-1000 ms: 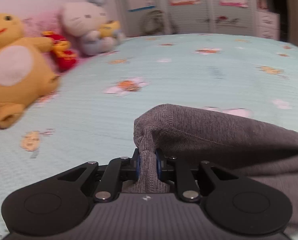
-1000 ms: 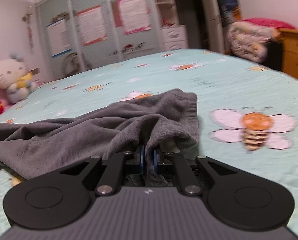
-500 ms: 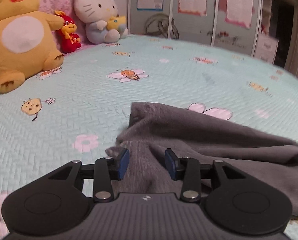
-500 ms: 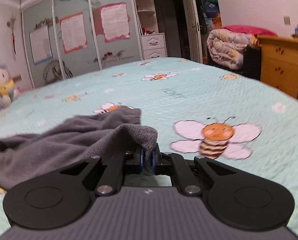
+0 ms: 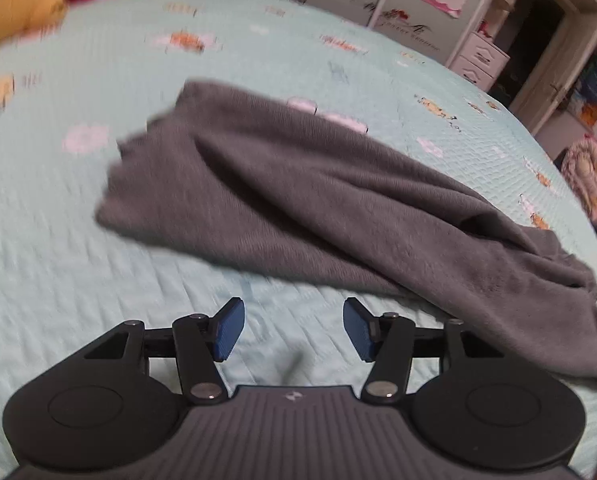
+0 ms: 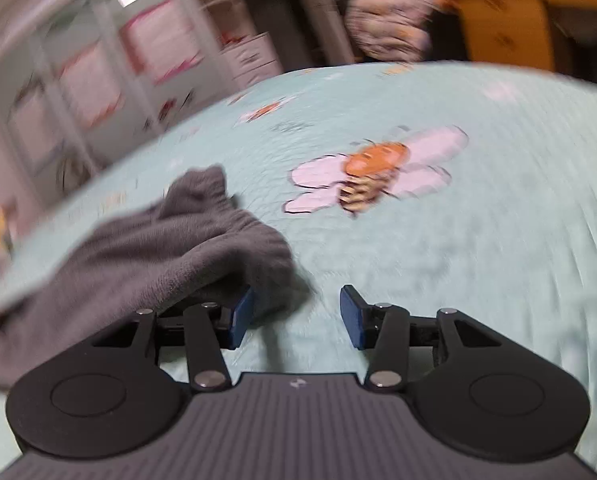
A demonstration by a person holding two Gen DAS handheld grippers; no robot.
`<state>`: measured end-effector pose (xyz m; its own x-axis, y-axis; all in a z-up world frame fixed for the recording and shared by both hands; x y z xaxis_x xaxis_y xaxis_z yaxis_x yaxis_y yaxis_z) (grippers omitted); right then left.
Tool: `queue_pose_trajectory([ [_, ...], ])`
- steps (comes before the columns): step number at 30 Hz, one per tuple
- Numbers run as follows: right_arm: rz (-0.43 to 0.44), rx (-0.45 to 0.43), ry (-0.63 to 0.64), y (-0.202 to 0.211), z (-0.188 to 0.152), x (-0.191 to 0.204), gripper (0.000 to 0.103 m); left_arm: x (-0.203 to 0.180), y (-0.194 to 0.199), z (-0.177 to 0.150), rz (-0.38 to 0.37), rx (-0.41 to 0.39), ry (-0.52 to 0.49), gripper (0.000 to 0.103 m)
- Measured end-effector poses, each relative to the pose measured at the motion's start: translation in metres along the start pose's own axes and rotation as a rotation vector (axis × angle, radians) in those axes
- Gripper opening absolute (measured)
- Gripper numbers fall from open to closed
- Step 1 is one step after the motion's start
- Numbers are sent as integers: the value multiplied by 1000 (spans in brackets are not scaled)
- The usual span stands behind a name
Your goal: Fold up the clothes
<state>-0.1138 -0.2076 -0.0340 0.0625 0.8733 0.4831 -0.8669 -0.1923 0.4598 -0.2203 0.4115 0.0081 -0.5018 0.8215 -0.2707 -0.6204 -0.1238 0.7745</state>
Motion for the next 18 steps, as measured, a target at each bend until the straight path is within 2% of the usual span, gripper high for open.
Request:
queue_pose_trajectory([
  [5,48,30,-154,0,0,0,49,-3,-8,-11,-63,65,66,58],
  [8,173,19,-436,-3,4,-7,49,-5,-14,-15,-68,92,76,58],
  [10,209,21,-599,-8,5,-14,49,-9,-15,-17,-84,99,75,58],
  [14,279,70,-775,-24,4,-15,50,-32,-18,-21,-175,119,41,58],
  [18,293,91,-912,-43,1,-15,50,-56,-29,-27,-210,148,19,58],
])
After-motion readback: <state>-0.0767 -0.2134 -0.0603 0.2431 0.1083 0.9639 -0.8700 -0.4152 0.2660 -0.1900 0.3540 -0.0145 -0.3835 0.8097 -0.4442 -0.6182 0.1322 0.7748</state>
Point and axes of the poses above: each gripper's, at about its wrist camera, not at the fingertips, and y roughly against the way its jaws point, x to its left, z to its top, the point moved 7 cm from there along -y, roughly the way its jaws point, and after that the axes turned 5 degrees about z, right-handed, at the moved point
